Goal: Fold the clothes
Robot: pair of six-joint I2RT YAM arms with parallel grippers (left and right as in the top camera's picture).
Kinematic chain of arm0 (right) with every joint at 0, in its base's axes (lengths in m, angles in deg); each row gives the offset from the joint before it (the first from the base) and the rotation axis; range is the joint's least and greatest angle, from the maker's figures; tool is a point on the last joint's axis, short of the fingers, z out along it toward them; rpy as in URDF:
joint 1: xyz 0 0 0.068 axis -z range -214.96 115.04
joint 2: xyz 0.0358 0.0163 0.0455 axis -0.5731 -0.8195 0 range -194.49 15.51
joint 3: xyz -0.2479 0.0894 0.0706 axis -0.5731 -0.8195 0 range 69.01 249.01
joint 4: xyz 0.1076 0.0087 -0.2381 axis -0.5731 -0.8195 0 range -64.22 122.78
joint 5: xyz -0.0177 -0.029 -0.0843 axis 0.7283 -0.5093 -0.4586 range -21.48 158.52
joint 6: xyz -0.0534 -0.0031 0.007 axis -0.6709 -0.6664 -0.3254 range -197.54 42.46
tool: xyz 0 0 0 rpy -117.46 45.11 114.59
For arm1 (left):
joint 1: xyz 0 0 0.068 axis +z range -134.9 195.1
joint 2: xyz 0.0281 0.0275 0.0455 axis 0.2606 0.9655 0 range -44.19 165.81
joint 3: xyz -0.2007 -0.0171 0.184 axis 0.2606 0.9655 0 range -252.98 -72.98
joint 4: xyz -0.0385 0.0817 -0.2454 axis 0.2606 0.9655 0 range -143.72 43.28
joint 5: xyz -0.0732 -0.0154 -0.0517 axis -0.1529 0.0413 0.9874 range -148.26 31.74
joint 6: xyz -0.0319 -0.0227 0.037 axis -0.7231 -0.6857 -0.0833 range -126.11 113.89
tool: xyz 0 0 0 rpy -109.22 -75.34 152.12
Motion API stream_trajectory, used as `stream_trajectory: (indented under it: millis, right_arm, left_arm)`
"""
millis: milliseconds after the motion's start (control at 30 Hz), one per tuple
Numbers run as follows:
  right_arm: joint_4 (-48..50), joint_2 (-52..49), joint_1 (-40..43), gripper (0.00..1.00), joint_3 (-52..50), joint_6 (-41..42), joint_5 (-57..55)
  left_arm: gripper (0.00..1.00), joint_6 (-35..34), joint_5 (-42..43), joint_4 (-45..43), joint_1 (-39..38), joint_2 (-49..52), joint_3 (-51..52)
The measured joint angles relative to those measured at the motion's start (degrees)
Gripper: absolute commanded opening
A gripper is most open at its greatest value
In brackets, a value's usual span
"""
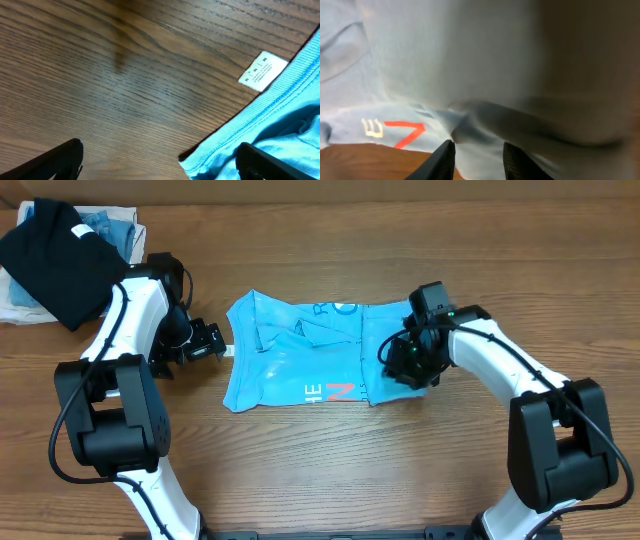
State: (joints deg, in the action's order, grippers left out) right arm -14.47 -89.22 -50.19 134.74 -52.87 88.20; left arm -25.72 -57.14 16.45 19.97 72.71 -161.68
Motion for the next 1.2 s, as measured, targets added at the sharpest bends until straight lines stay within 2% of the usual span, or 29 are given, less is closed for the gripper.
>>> stream_trajectory:
  millis: [67, 133, 267, 433, 633, 733, 933, 1200]
  right_arm:
    - [2.91, 0.00, -0.61, 0.35, -1.99, 0.22, 2.58]
    - [4.50, -0.02, -1.29, 0.28, -3.58, 0.50, 5.14]
    - [4.96, -0.02, -2.03, 0.04, -4.31, 0.50, 7.76]
    - [1.09, -0.02, -1.57, 0.04, -3.41, 0.96, 9.22]
    - [-3.65, 0.00, 1.75, 0.09, 6.23, -2.93, 9.81]
    - [-0.72, 0.57, 4.09, 0.12, 10.05, -4.74, 10.32]
    - [4.04, 0.02, 7.61, 0.12, 10.86, -7.96, 13.44]
    - [14.27, -10.36, 7.63, 0.12, 10.86, -10.56, 20.96]
  left_arm:
    - [1.00, 0.00, 0.00, -0.02, 0.00, 0.00, 0.02]
    - [1.00, 0.00, 0.00, -0.04, 0.00, 0.00, 0.02]
    - [1.00, 0.00, 0.00, 0.07, 0.00, 0.00, 0.02]
    - [1.00, 0.00, 0.00, 0.11, 0.00, 0.00, 0.07]
    - [1.00, 0.00, 0.00, 0.09, 0.00, 0.00, 0.09]
    - [1.00, 0.00, 0.00, 0.09, 0.00, 0.00, 0.09]
    - [1.00, 0.00, 0.02, 0.09, 0.00, 0.00, 0.09]
    - [1.00, 0.00, 0.00, 0.48, 0.00, 0.00, 0.09]
